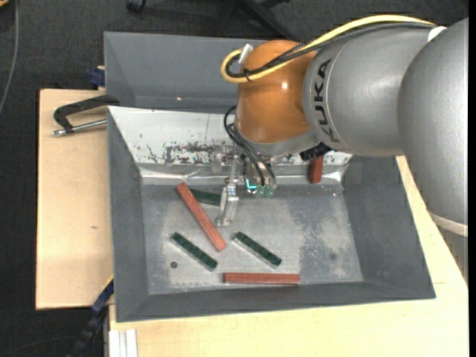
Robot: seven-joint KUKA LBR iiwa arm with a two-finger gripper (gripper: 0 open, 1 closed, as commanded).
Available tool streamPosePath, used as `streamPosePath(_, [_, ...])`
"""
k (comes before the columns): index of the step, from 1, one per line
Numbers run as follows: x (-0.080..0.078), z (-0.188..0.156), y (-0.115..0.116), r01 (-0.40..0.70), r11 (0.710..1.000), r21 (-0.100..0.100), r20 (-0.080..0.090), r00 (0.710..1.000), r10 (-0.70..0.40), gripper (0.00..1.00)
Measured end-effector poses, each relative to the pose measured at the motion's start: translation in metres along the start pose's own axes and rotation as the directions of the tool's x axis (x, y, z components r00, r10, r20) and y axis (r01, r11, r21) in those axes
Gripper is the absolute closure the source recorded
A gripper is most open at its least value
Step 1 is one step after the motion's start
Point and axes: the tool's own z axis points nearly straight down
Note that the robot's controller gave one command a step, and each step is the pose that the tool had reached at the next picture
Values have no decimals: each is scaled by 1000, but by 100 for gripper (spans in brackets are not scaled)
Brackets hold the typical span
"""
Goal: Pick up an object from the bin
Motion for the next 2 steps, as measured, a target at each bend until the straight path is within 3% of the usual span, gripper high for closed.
streamPosePath(1, [-2,-4,-1,-2,1000,-1,8,1000,2,0])
streamPosePath(2, [-8,41,-9,-165,986,-5,15,986,165,0])
